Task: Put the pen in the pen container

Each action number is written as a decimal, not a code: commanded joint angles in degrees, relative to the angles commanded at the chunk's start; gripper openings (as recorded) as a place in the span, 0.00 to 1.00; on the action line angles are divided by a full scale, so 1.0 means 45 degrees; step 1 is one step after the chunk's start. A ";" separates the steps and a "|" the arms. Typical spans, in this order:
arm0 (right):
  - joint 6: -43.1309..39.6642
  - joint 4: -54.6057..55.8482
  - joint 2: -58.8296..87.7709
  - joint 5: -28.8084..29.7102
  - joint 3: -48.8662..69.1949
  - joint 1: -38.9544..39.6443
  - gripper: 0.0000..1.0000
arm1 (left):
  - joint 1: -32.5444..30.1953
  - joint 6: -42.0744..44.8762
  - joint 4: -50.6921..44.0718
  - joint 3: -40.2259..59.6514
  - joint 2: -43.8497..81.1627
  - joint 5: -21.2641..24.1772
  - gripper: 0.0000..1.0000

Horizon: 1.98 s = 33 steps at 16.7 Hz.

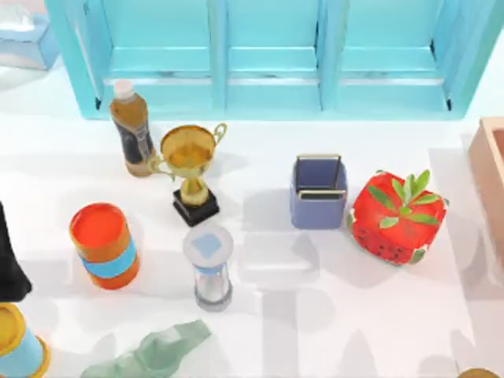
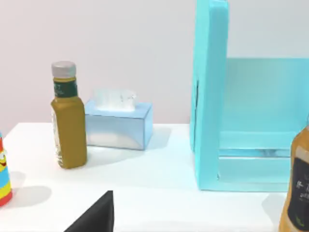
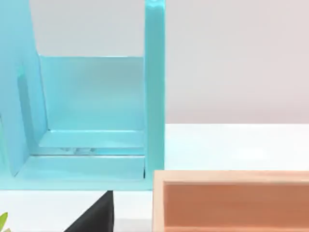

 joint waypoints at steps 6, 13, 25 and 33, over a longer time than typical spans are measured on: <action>0.0000 0.0000 0.0000 0.0000 0.0000 0.0000 1.00 | 0.0709 -0.0600 -0.0437 0.0991 0.1355 0.0474 1.00; 0.0000 0.0000 0.0000 0.0000 0.0000 0.0000 1.00 | 0.3413 -0.3020 -0.2276 0.5215 0.8392 0.2795 1.00; 0.0000 0.0000 0.0000 0.0000 0.0000 0.0000 1.00 | 0.8094 -0.7240 -0.5490 1.2535 2.1808 0.6847 1.00; 0.0000 0.0000 0.0000 0.0000 0.0000 0.0000 1.00 | 0.8494 -0.7640 -0.5795 1.3192 2.2982 0.7214 1.00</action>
